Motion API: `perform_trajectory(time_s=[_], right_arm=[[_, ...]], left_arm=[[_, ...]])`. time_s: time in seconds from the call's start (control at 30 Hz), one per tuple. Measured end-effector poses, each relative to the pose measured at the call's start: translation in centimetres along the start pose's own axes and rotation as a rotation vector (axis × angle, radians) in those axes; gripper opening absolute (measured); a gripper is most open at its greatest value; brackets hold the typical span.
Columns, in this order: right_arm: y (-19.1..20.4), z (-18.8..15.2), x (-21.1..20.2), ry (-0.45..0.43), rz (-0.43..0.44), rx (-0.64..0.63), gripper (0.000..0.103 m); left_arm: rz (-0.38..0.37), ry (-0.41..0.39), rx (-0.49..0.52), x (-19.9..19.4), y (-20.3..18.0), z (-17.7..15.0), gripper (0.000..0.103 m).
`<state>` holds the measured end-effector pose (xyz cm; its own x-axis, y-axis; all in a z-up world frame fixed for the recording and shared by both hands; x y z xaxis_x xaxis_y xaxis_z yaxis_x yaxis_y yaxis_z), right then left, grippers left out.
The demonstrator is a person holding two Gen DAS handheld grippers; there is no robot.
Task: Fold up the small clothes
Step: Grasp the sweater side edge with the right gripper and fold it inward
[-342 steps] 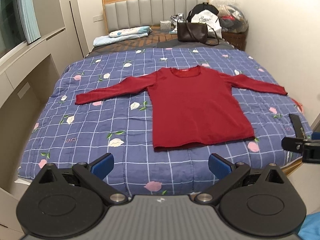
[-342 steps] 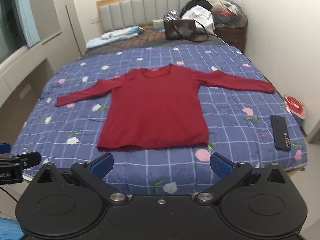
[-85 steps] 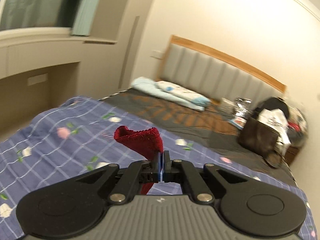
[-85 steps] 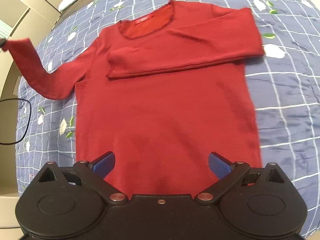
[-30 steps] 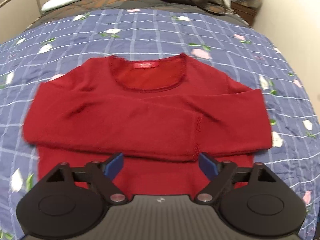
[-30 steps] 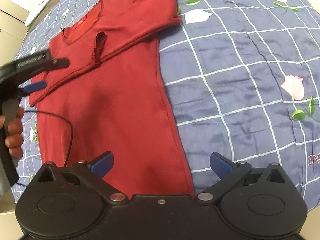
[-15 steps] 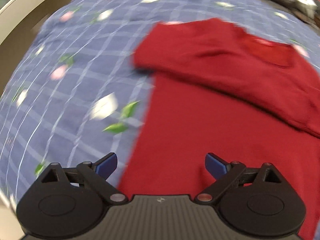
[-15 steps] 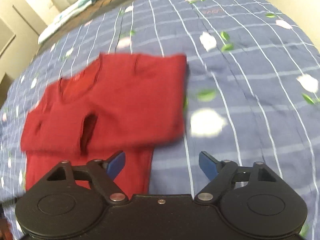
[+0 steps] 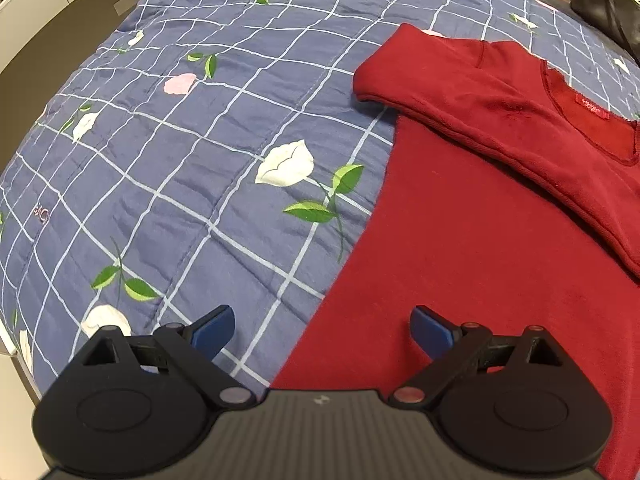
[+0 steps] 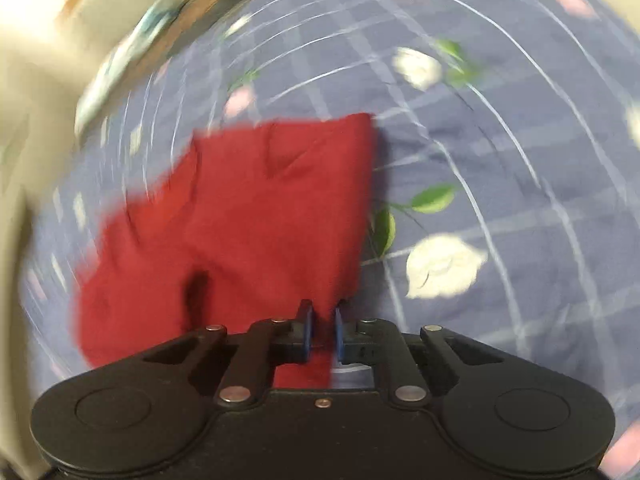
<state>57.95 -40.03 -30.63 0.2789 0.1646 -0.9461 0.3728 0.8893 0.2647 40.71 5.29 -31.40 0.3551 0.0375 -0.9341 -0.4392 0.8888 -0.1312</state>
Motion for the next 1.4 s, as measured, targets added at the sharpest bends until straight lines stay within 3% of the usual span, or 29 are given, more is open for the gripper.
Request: perform_trajectory(time_s=[0.07, 0.17, 0.3, 0.4, 0.53, 0.77, 1.0, 1.1, 1.17, 1.23, 1.33, 1.4], right_arm=[[-1.4, 0.3, 0.0, 0.031, 0.036, 0.144, 0.011], [-1.2, 0.2, 0.3, 0.036, -0.005, 0.084, 0.014], [-1.2, -0.6, 0.4, 0.040, -0.036, 0.040, 0.034], [-1.8, -2.2, -0.1, 0.050, -0.028, 0.032, 0.057], [-2.2, -6.3, -0.5, 0.128, -0.004, -0.031, 0.072], [-2.8, -14.5, -1.5, 0.286, 0.017, -0.091, 0.081], [-3.7, -19.5, -2.8, 0.350, 0.025, -0.072, 0.084], [-4.0, -20.8, -3.1, 0.374, 0.023, -0.072, 0.082], [-4.1, -21.5, -3.2, 0.372, -0.006, -0.085, 0.068], [-4.2, -22.2, -3.5, 0.370, -0.032, -0.103, 0.039], [-4.5, -22.9, -4.1, 0.347, -0.029, -0.091, 0.016], [-4.8, -23.3, -4.8, 0.328, -0.022, -0.089, 0.011]], left_arm=[[-0.004, 0.000, -0.007, 0.0, 0.0, -0.1, 0.097], [-0.002, 0.010, -0.010, 0.3, 0.1, -0.2, 0.097], [0.002, 0.032, -0.024, 0.9, 0.5, -0.3, 0.097], [-0.008, 0.046, -0.033, 1.1, 0.9, -0.4, 0.097], [-0.071, 0.105, -0.024, 1.6, 1.0, -1.1, 0.098], [-0.142, 0.201, -0.008, 2.4, 1.6, -3.1, 0.102], [-0.149, 0.273, -0.041, 2.1, 2.5, -4.0, 0.102], [-0.143, 0.301, -0.026, 1.6, 3.0, -4.8, 0.102], [-0.146, 0.330, -0.017, 1.4, 3.1, -5.3, 0.102], [-0.142, 0.350, 0.003, 1.1, 3.5, -6.0, 0.096], [-0.186, 0.336, 0.030, 0.3, 3.6, -6.4, 0.074], [-0.214, 0.331, 0.042, -0.3, 3.5, -6.4, 0.048]])
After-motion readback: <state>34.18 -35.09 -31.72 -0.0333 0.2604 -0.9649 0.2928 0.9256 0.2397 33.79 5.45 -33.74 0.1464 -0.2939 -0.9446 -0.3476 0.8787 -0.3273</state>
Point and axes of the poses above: each gripper's, at about its wrist camera, not at the fingertips, and x roughly the way its jaws point, y to its left, z to its top, the point moved 4 cm from there along x, roughly the way its jaws point, and after that the axes turned 13 degrees about -z, right-handed, at the moved point
